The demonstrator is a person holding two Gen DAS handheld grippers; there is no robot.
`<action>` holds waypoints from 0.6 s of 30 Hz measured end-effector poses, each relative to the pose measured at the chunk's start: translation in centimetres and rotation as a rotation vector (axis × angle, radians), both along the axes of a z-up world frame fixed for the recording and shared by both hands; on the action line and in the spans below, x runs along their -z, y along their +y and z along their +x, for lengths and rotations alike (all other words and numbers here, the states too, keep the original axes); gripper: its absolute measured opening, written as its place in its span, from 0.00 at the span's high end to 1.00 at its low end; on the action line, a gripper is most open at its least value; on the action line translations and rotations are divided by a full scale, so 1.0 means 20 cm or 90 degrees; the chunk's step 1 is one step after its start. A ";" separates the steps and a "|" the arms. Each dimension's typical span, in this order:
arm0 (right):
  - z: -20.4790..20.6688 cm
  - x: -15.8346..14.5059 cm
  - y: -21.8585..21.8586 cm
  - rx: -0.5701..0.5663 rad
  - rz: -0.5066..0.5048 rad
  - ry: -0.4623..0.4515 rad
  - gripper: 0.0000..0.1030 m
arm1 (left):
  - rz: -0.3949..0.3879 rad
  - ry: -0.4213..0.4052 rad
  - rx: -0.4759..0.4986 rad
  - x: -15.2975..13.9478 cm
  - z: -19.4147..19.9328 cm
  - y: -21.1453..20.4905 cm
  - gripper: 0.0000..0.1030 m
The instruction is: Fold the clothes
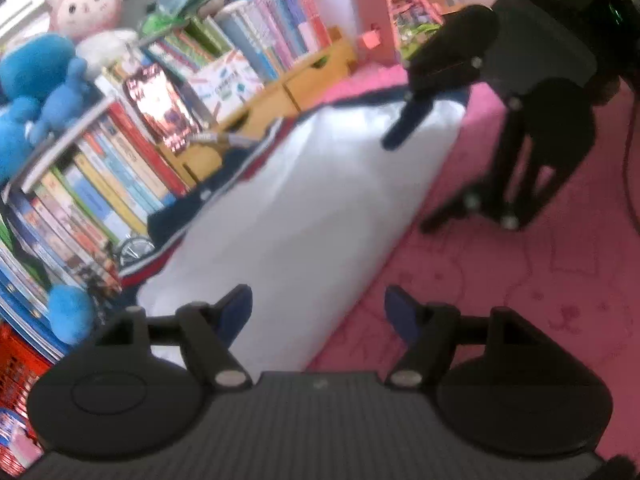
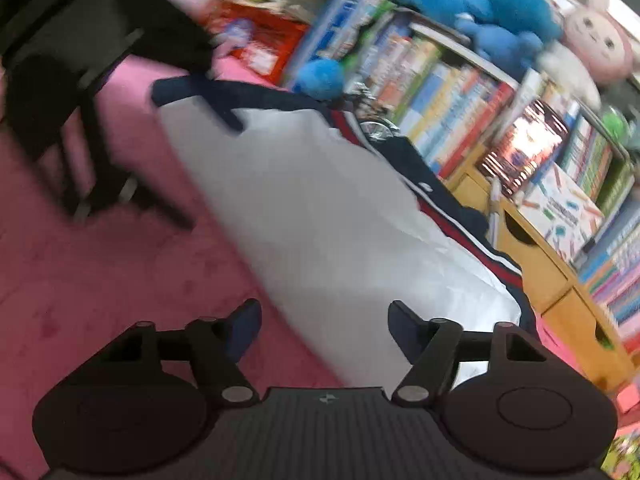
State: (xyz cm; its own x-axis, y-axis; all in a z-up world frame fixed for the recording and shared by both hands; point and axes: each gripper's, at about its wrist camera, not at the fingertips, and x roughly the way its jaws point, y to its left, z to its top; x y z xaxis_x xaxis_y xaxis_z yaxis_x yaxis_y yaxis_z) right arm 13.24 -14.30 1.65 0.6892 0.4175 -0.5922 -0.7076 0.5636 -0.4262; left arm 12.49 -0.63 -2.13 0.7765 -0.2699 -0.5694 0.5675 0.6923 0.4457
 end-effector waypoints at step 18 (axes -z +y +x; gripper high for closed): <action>0.09 0.10 0.11 -0.018 -0.084 -0.147 0.64 | -0.117 0.019 -0.067 -0.17 0.17 0.17 0.31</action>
